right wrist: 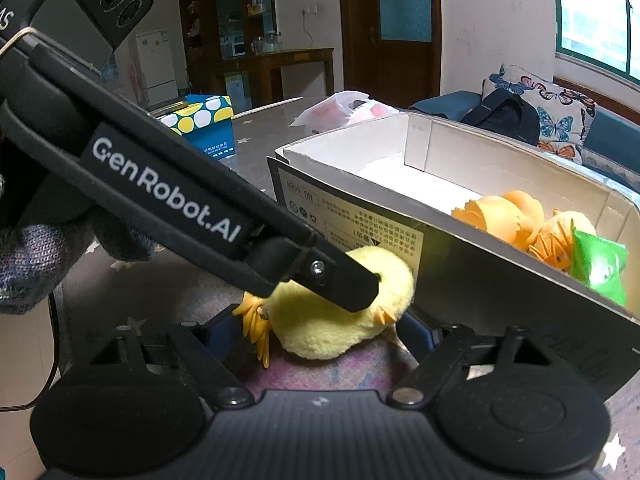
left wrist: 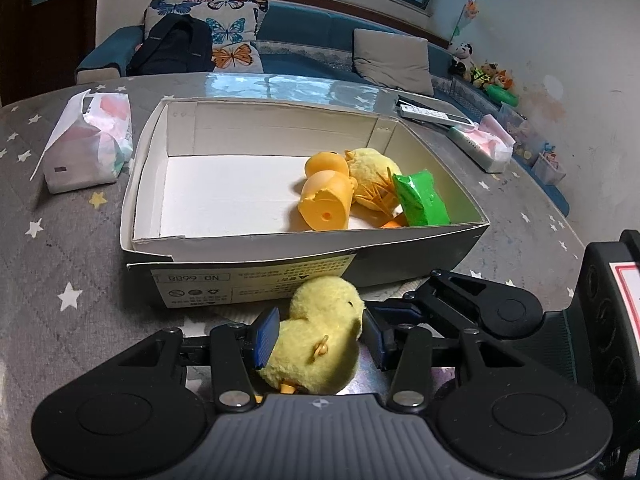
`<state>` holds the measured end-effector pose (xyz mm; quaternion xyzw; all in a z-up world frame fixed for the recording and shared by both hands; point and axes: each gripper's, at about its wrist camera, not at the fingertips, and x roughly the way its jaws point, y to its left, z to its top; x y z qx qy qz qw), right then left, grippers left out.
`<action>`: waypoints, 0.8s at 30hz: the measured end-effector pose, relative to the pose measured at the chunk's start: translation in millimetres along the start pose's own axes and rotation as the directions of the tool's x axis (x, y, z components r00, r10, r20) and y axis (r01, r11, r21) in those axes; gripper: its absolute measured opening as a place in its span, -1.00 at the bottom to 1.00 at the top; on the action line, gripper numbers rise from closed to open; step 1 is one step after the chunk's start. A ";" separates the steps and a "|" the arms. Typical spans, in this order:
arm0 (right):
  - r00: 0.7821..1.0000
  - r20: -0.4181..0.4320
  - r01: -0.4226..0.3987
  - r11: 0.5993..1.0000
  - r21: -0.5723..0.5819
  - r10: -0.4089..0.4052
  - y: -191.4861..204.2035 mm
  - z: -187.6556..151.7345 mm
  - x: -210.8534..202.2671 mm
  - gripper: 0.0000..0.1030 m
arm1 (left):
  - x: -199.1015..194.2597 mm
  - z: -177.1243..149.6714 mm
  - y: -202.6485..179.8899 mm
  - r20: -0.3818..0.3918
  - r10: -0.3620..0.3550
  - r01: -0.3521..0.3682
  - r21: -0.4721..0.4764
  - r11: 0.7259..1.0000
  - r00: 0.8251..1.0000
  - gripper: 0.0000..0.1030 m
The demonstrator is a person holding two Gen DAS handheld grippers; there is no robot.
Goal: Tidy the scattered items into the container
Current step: 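Hold the yellow chick in the left tool and lift it toward the box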
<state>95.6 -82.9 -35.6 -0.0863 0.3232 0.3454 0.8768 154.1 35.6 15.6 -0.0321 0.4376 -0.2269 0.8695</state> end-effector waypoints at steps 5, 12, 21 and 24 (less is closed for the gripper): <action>1.000 0.001 0.004 1.000 0.007 -0.004 1.0 -1.5 3.1 0.63 | 2.6 -1.7 -1.6 0.005 0.021 -0.021 0.021 1.000 1.000 -0.06; 1.000 -0.004 0.005 1.000 0.017 -0.005 2.7 -3.7 6.3 0.61 | 4.2 -2.4 -2.0 0.004 0.030 -0.030 0.031 0.999 1.000 -0.04; 1.000 -0.001 0.003 1.000 0.026 -0.003 1.3 -3.3 7.1 0.59 | 8.4 -1.2 -6.3 -0.005 0.049 -0.049 0.066 0.997 0.999 -0.02; 1.000 0.009 0.002 0.999 0.036 -0.003 -1.3 -3.7 6.5 0.60 | 10.3 0.6 -5.6 -0.014 0.047 -0.046 0.066 0.997 0.999 0.00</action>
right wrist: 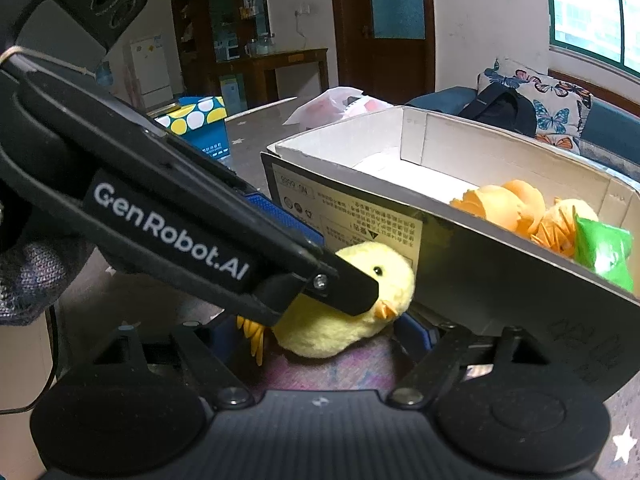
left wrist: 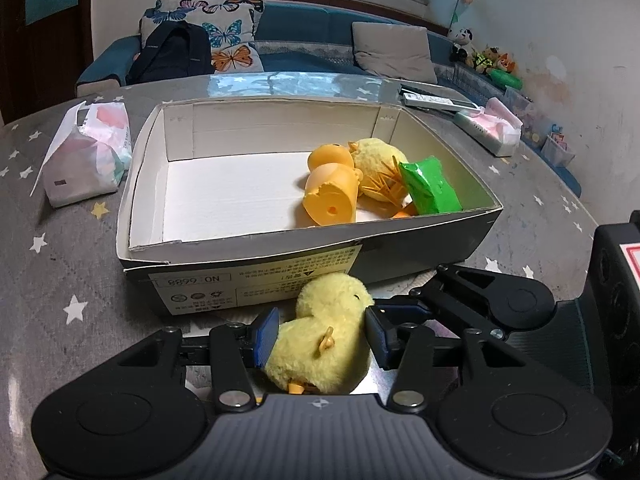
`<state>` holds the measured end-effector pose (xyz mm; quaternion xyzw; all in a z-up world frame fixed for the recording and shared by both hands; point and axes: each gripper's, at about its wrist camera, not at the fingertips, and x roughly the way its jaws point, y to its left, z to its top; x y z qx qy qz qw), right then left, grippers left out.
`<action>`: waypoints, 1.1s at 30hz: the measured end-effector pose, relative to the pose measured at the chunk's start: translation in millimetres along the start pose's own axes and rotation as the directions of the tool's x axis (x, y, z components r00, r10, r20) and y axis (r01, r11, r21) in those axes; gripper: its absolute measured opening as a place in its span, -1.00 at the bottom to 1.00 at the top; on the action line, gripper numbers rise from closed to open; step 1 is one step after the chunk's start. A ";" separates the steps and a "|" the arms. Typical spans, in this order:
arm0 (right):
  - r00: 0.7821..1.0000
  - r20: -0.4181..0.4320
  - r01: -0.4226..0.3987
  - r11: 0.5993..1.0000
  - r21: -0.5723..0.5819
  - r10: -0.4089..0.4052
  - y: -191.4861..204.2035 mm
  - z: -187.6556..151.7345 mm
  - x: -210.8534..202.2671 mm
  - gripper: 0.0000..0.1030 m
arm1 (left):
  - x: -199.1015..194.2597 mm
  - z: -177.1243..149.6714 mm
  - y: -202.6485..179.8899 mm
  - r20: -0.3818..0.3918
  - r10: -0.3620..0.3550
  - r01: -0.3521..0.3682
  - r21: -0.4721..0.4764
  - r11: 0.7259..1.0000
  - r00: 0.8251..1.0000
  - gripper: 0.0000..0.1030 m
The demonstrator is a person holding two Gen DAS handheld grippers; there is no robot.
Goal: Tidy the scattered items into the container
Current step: 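Hold the yellow chick in the left tool and lift it toward the box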
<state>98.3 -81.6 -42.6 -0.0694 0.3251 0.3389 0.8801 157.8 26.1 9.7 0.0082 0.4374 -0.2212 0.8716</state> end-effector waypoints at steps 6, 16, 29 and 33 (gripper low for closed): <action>1.000 0.003 -0.006 1.000 0.005 0.006 -2.5 0.6 0.0 0.61 | 1.9 1.5 5.8 -0.011 -0.020 0.020 -0.037 0.999 1.000 0.02; 1.000 0.014 -0.017 1.000 -0.017 0.018 0.5 -0.8 -2.0 0.65 | -1.2 -0.5 9.5 -0.036 -0.032 0.031 -0.028 0.999 0.999 0.02; 0.999 0.017 -0.028 1.000 -0.013 0.028 1.6 -0.8 -2.8 0.62 | -1.2 -6.3 0.7 -0.036 -0.002 0.003 0.020 1.000 0.999 0.02; 1.000 0.011 -0.028 0.999 -0.043 0.029 8.0 -3.4 -7.7 0.61 | -6.0 -9.3 -0.7 -0.039 -0.004 0.005 0.015 1.000 0.999 -0.02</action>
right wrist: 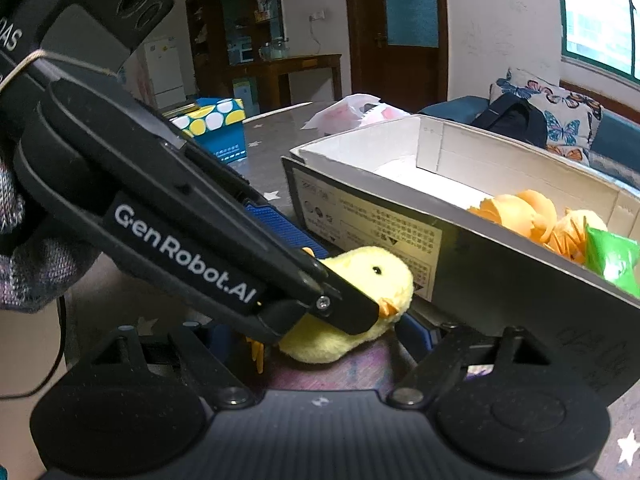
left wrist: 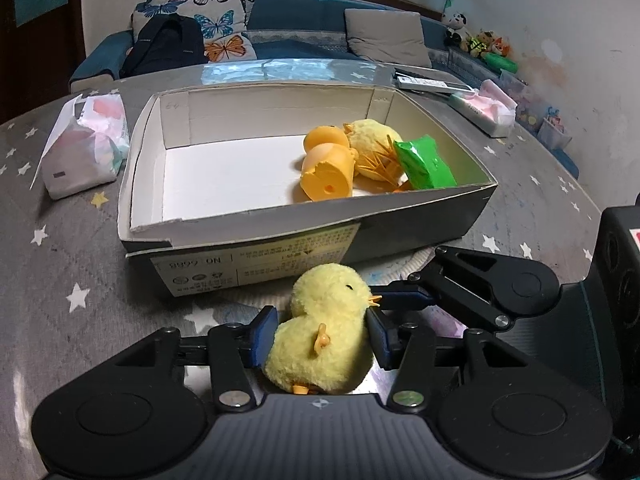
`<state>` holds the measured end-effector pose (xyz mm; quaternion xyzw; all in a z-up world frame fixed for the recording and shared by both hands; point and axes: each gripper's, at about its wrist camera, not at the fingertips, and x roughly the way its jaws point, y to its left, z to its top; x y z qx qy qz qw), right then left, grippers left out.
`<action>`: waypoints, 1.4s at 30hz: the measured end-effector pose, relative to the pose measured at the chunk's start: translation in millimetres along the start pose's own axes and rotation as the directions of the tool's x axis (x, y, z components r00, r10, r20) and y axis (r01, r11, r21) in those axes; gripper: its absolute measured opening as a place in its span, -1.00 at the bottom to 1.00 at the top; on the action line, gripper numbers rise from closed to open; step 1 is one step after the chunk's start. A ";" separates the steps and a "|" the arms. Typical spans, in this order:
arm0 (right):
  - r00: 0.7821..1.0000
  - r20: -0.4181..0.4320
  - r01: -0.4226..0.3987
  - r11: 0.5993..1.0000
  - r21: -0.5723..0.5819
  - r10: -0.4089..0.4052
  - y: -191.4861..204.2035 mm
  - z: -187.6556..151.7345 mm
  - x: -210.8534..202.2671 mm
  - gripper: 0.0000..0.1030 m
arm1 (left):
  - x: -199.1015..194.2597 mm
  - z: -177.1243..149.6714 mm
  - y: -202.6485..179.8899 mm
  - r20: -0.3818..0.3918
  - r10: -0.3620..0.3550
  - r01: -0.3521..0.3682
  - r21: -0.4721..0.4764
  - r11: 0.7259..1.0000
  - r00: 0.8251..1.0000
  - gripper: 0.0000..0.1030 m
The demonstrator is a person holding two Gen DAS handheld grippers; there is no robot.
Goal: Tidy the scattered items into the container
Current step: 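Hold the yellow chick in the left tool and lift it toward the box, then lower the held yellow chick with the left tool into the box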
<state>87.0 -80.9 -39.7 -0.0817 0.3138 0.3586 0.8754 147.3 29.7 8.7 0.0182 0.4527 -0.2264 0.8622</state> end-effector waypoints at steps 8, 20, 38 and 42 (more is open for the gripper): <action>1.000 0.019 -0.007 0.999 -0.050 0.008 3.4 15.0 -23.3 0.61 | -34.5 10.8 -12.9 0.060 -0.007 0.007 0.010 1.000 0.998 -0.06; 0.993 0.112 0.034 0.996 -0.084 -0.025 -25.5 63.5 -38.6 0.61 | -53.4 65.4 -15.2 0.168 -0.014 0.012 0.011 1.000 0.986 -0.06; 0.999 0.034 0.004 0.998 -0.061 -0.002 -101.0 100.2 14.4 0.61 | 5.3 128.1 42.2 0.103 -0.092 0.106 -0.138 0.985 0.990 -0.06; 1.000 -0.007 -0.010 0.998 -0.063 0.009 -109.7 103.4 27.4 0.61 | 18.3 129.6 54.1 0.088 -0.106 0.121 -0.175 0.977 0.990 -0.06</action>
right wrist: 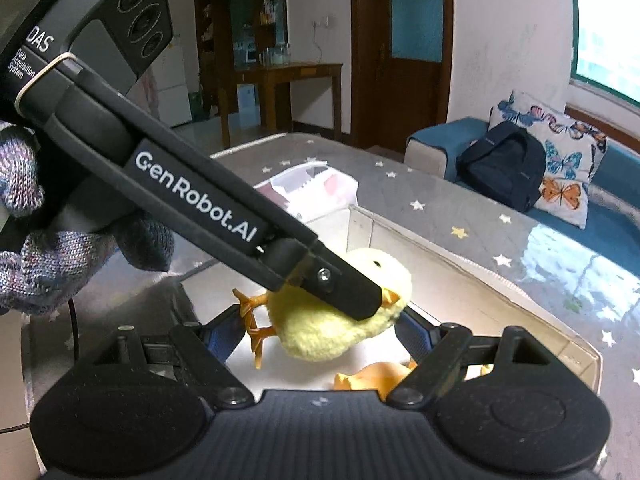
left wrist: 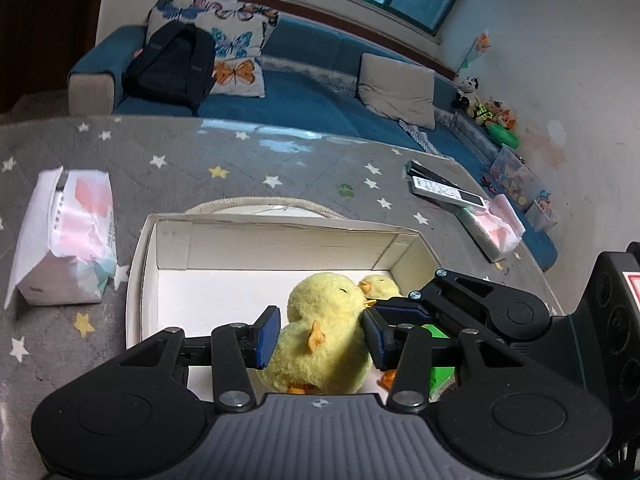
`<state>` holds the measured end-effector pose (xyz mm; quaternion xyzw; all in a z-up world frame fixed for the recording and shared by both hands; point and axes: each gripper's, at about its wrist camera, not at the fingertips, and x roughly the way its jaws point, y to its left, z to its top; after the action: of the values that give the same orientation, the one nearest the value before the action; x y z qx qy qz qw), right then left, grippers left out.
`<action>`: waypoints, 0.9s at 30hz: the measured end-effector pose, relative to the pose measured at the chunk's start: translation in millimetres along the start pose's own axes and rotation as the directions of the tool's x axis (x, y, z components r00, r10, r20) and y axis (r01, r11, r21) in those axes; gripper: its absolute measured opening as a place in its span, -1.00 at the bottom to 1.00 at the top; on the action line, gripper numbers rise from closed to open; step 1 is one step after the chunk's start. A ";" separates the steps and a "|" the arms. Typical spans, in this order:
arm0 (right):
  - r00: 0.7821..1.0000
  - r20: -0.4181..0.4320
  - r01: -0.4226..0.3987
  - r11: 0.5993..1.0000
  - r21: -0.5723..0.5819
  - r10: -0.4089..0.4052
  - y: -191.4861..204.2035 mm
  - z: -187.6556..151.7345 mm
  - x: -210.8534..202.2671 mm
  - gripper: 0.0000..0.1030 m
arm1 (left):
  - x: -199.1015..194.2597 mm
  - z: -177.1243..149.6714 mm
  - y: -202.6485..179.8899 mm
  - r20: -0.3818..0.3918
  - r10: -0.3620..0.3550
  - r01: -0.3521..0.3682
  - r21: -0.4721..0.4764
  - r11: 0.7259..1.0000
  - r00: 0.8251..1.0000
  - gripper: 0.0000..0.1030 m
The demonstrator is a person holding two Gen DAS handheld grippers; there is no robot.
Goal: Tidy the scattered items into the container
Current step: 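Lower the held yellow chick with the left tool into the box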
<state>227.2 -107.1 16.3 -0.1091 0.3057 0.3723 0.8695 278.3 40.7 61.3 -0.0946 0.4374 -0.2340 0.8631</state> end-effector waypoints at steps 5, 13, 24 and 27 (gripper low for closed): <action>0.999 -0.046 -0.011 1.000 -0.001 0.011 -7.3 5.5 17.0 0.61 | 11.6 4.0 15.9 -0.021 -0.010 0.008 -0.058 0.998 1.000 -0.06; 0.994 -0.111 -0.013 1.000 -0.016 0.011 -10.1 8.5 35.9 0.61 | 28.2 2.6 22.9 -0.045 -0.001 -0.002 -0.068 0.998 0.999 -0.06; 0.987 -0.161 -0.022 1.000 -0.005 0.021 -11.3 9.6 44.5 0.61 | 39.2 -1.1 28.1 -0.080 -0.002 -0.005 -0.091 0.996 0.997 -0.07; 0.984 -0.175 -0.022 1.000 -0.010 0.020 -10.0 10.7 46.8 0.61 | 40.0 -2.3 29.1 -0.082 -0.004 -0.004 -0.099 0.995 0.997 -0.07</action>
<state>264.3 -82.4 -4.3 -0.1435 0.3798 0.3721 0.8347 306.2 46.8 20.8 -0.1275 0.4837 -0.2157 0.8386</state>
